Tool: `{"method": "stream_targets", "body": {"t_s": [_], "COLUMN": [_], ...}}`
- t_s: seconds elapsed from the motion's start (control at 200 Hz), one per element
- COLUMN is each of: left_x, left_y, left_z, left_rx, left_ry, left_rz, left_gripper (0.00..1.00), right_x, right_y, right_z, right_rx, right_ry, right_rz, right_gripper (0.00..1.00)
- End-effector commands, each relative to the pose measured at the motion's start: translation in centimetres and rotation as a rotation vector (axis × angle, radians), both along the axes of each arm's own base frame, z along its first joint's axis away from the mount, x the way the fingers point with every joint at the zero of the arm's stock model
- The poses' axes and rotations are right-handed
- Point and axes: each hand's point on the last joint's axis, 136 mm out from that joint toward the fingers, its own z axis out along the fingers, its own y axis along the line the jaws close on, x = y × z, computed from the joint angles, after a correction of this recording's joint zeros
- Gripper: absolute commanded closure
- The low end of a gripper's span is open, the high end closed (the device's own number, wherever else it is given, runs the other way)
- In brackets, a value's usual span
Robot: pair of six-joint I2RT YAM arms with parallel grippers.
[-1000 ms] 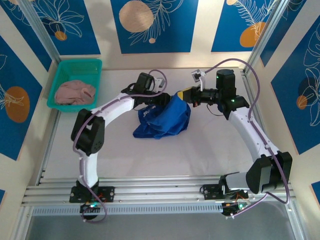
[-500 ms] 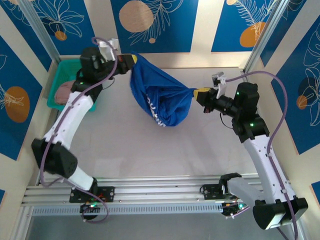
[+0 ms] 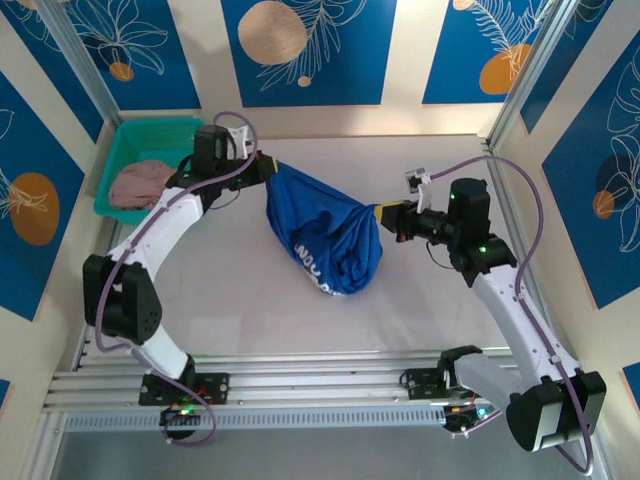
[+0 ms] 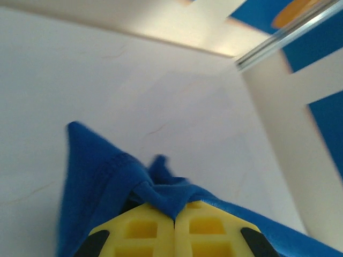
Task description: Fold the inside-out t-shirt
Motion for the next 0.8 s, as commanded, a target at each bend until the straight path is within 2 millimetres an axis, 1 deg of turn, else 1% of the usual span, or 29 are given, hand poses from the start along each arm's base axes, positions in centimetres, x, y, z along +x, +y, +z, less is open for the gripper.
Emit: {"method": "stream_targets", "body": {"t_s": [0.0, 0.055, 0.095, 0.155, 0.21, 0.255, 0.29, 0.34, 0.4, 0.44, 0.48, 0.535, 0.585, 0.64, 0.69, 0.75, 0.795], "left_x": [2.7, 2.3, 1.3, -1.0, -3.6, -6.0, -8.1, -11.1, -14.3, -15.9, -17.1, -18.0, -18.3, -17.9, -17.3, -16.8, -16.5], "left_y": [3.4, 3.0, 2.5, 1.7, 1.0, -0.1, -1.2, -3.2, -5.8, -7.5, -8.9, -10.4, -11.6, -12.7, -13.2, -13.7, -14.0], "left_z": [-0.9, -1.2, -1.0, -0.8, -1.3, -1.8, -2.6, -3.9, -5.5, -6.4, -7.3, -8.5, -9.7, -11.0, -12.5, -13.7, -14.1], "left_rx": [0.178, 0.198, 0.216, 0.256, 0.280, 0.267, 0.252, 0.225, 0.182, 0.151, 0.137, 0.147, 0.162, 0.189, 0.230, 0.251, 0.259], "left_ry": [-0.007, -0.001, -0.017, -0.045, -0.050, -0.055, -0.051, -0.044, -0.017, 0.000, 0.009, 0.009, 0.019, 0.034, 0.043, 0.059, 0.058], "left_rz": [0.136, 0.106, 0.084, 0.047, 0.025, -0.013, -0.051, -0.125, -0.213, -0.267, -0.301, -0.335, -0.361, -0.375, -0.372, -0.375, -0.381], "left_gripper": [0.86, 0.73, 0.62, 0.51, 0.42, 0.36, 0.33, 0.30, 0.29, 0.28, 0.28, 0.28, 0.28, 0.29, 0.31, 0.39, 0.51], "right_x": [-0.8, -0.6, -0.4, -0.1, 0.2, 0.4, 0.6, 0.9, 1.2, 1.4, 1.5, 1.7, 1.8, 1.8, 1.8, 1.8, 1.8], "right_y": [1.1, 1.3, 1.5, 1.6, 1.6, 1.5, 1.5, 1.4, 1.3, 1.2, 1.2, 1.1, 1.1, 1.1, 1.1, 1.0, 0.7], "right_z": [1.0, 0.8, 0.6, 0.2, -0.1, -0.3, -0.4, -0.6, -0.7, -0.6, -0.7, -0.7, -0.7, -0.7, -0.5, -0.1, 0.4], "right_rx": [0.060, 0.073, 0.080, 0.087, 0.095, 0.099, 0.099, 0.097, 0.093, 0.091, 0.087, 0.086, 0.088, 0.091, 0.092, 0.089, 0.082], "right_ry": [0.009, 0.035, 0.059, 0.090, 0.114, 0.126, 0.136, 0.149, 0.159, 0.161, 0.162, 0.165, 0.165, 0.166, 0.160, 0.147, 0.131], "right_rz": [0.077, 0.071, 0.056, 0.037, 0.017, 0.005, -0.007, -0.019, -0.036, -0.042, -0.050, -0.056, -0.057, -0.058, -0.059, -0.064, -0.072], "right_gripper": [1.00, 1.00, 1.00, 1.00, 1.00, 1.00, 1.00, 1.00, 1.00, 1.00, 1.00, 1.00, 1.00, 1.00, 1.00, 1.00, 1.00]}}
